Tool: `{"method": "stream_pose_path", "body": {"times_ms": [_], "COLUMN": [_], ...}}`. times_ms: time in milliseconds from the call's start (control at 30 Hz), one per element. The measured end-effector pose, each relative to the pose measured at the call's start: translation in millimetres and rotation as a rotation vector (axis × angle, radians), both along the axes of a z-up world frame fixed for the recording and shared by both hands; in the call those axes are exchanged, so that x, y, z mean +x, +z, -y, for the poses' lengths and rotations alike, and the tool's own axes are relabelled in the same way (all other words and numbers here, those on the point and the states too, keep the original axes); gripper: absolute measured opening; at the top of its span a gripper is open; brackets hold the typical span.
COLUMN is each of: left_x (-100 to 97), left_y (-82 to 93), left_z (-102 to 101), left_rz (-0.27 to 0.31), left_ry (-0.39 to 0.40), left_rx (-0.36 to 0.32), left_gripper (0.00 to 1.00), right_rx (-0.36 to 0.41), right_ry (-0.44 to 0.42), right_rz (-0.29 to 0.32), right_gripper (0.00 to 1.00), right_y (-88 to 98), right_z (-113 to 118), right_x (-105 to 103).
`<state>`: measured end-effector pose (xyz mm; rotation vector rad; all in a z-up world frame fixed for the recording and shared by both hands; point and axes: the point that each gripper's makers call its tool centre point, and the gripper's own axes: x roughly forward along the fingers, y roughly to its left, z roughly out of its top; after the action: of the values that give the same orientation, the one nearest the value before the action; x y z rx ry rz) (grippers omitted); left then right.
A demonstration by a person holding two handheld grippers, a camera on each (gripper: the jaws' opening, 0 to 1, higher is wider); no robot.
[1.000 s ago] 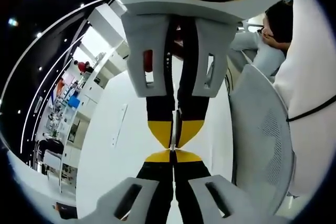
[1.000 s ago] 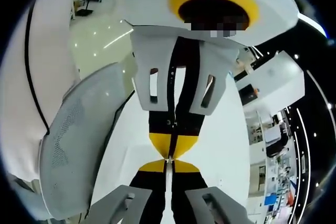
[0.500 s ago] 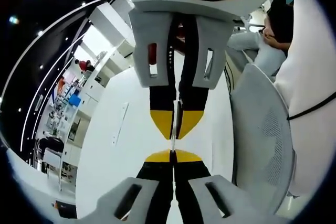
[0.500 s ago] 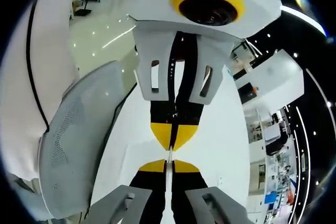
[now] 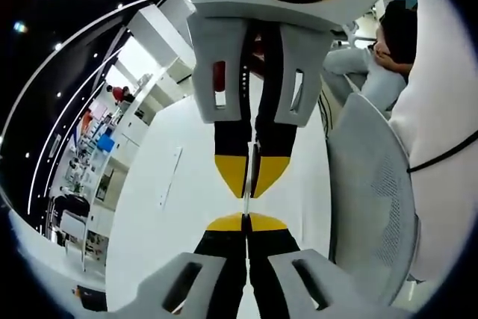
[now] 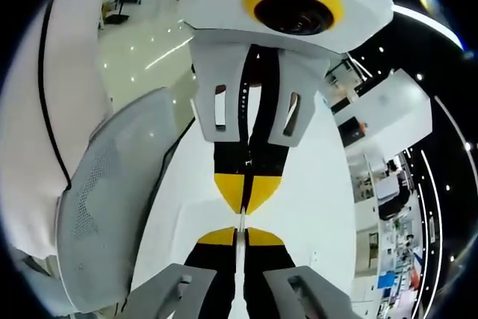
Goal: Arrange the food packaging bags into a neat stack by flattening each bag and aligning their edges.
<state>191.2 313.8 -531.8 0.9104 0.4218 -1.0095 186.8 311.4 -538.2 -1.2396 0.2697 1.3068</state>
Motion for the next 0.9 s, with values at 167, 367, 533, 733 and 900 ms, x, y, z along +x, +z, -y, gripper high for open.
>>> {"method": "stream_pose_path", "body": {"times_ms": [167, 367, 533, 733, 900], "left_x": [0.2, 0.5, 1.6, 3.8, 4.2], "left_y": [0.5, 0.6, -1.3, -0.4, -0.5], "left_z": [0, 0, -3, -10, -12], "left_rz": [0.002, 0.003, 0.004, 0.006, 0.005], "left_ry": [0.001, 0.002, 0.006, 0.021, 0.027], "left_rx": [-0.003, -0.008, 0.001, -0.001, -0.004], "left_gripper": [0.0, 0.0, 0.0, 0.0, 0.0], "right_rx": [0.002, -0.001, -0.016, -0.008, -0.002], "right_ry": [-0.004, -0.006, -0.009, -0.023, -0.037], "right_rz": [-0.001, -0.004, 0.003, -0.002, -0.009], "right_gripper": [0.0, 0.0, 0.0, 0.0, 0.0], "right_y": [0.4, -0.3, -2.6, -1.8, -2.3], "right_z": [0, 1, 4, 11, 16], "right_x": [0, 1, 3, 7, 8]}}
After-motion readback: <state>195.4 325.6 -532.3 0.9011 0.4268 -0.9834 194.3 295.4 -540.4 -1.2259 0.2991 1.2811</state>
